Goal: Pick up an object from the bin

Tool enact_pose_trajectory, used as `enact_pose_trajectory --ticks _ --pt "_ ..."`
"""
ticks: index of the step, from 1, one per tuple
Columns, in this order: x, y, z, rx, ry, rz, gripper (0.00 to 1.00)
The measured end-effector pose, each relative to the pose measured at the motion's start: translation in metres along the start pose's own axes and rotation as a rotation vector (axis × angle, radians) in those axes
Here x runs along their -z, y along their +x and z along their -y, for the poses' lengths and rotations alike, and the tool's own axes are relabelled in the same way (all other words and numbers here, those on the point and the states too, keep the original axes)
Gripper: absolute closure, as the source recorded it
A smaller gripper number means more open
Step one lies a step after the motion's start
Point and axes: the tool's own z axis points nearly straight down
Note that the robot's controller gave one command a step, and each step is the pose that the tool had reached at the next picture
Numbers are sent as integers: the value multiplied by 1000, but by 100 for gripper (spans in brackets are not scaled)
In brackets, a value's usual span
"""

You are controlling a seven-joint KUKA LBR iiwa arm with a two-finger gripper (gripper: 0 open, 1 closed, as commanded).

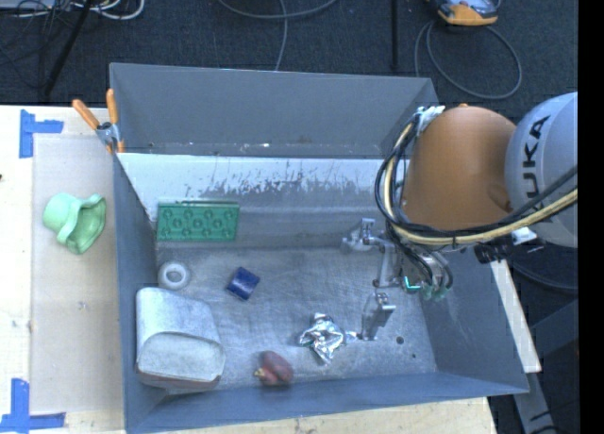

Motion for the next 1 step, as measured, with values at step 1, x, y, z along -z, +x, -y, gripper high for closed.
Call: enact_pose_trajectory --ticks 1 --pt "-124 26 1 84 0 20 0"
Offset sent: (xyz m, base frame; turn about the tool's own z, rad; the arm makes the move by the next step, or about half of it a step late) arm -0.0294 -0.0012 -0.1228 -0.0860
